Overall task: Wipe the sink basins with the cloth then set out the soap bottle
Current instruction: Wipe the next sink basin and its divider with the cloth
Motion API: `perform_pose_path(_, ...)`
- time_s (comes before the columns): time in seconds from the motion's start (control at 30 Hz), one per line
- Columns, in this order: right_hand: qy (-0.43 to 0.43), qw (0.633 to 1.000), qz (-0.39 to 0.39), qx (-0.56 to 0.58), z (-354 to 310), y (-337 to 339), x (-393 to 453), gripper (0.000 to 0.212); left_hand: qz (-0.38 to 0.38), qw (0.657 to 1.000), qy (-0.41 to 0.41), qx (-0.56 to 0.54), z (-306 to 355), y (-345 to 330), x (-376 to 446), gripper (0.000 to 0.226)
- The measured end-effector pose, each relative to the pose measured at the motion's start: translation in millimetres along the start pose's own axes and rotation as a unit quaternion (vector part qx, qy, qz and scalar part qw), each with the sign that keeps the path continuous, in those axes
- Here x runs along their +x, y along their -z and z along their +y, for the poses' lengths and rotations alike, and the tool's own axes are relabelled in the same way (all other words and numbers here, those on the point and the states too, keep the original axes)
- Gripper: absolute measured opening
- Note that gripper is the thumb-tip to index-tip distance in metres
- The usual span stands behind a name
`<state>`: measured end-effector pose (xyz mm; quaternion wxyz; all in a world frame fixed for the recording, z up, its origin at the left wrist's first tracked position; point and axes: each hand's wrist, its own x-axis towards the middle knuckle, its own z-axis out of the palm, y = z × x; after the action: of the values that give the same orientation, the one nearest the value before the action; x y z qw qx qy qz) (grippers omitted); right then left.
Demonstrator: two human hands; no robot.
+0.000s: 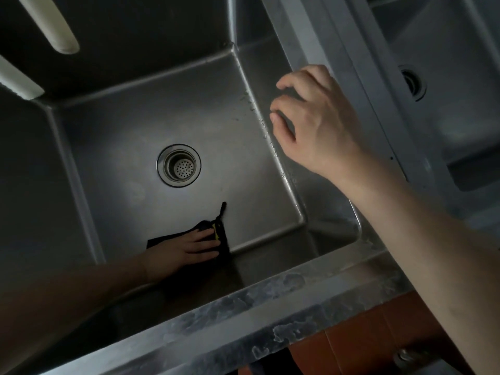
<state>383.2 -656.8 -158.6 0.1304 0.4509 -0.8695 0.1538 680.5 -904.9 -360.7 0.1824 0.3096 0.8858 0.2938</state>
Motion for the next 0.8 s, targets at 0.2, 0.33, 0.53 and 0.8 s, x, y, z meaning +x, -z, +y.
perform_pose_path(0.2,0.002,1.000,-0.002,-0.002,0.6,-1.5,0.7,0.027,0.043,0.999,0.002,-0.028,2.8,-5.4,72.8,0.041)
perform_pose_path(0.33,0.003,1.000,0.011,0.000,0.3,-3.1,1.4,0.026,0.066,0.997,0.001,-0.035,5.5,-8.6,139.8,0.042)
perform_pose_path(0.53,-0.007,1.000,0.018,0.012,1.2,-0.5,1.4,0.023,0.115,0.993,0.012,0.002,3.8,-2.9,162.6,0.047)
perform_pose_path(0.8,-0.005,1.000,-0.002,0.016,2.3,1.4,2.7,0.020,0.282,0.943,0.168,0.044,-43.8,35.6,177.0,0.051)
